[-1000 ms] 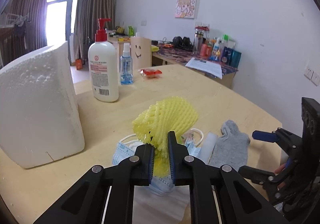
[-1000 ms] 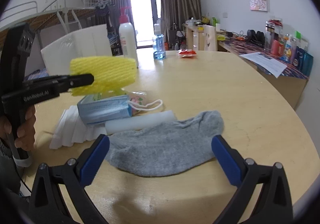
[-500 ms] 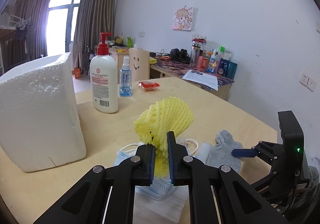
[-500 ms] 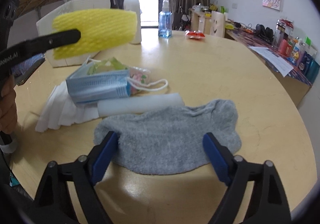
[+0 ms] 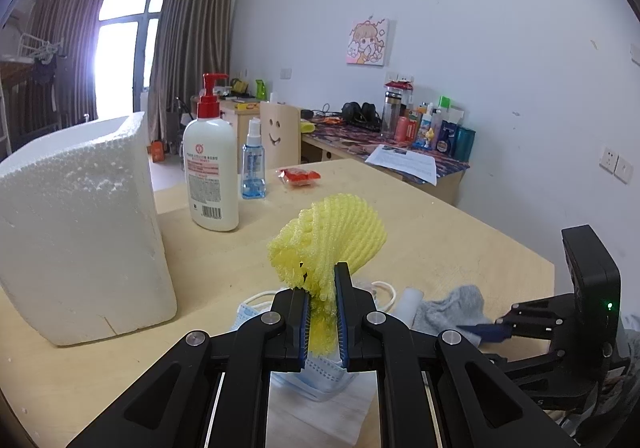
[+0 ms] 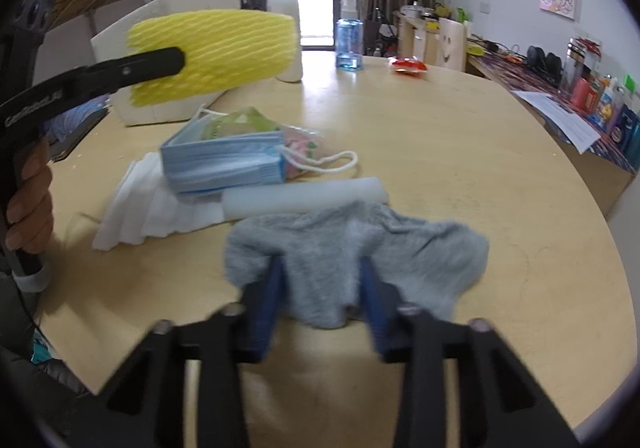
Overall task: Organize soft objects
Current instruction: 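Lift the yellow mesh sleeve with the left gripper while the right gripper grasps the grey sock, then carry the yellow sleeve and grey sock in both grippers toward the white foam box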
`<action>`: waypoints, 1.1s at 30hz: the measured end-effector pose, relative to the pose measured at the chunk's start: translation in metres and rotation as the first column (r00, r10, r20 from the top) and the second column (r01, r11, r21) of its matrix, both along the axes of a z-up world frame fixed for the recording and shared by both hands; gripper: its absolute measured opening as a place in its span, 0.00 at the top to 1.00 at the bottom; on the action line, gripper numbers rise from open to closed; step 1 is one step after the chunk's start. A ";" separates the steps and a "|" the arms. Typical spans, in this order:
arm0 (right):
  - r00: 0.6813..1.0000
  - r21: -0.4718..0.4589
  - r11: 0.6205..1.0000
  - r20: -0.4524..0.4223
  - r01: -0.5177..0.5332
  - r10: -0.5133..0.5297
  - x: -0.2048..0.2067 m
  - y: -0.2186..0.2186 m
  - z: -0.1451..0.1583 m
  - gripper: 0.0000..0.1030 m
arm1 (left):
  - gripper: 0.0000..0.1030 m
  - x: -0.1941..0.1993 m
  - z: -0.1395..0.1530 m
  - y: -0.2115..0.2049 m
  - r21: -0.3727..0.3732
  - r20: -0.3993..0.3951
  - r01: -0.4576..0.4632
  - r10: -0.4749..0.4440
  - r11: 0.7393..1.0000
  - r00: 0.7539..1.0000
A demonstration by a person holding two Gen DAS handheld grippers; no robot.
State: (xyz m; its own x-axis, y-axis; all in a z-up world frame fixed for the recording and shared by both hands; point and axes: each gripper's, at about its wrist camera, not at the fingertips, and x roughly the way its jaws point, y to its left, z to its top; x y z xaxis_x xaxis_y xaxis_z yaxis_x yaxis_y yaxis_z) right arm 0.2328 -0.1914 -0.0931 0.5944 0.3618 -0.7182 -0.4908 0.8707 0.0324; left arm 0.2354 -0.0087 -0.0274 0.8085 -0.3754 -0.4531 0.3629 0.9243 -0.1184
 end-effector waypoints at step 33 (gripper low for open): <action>0.972 0.182 0.983 0.222 0.033 -0.074 -0.045 -0.032 0.076 0.86 | 0.89 -0.087 0.063 -0.004 0.020 0.187 -0.029 0.025 0.999 0.982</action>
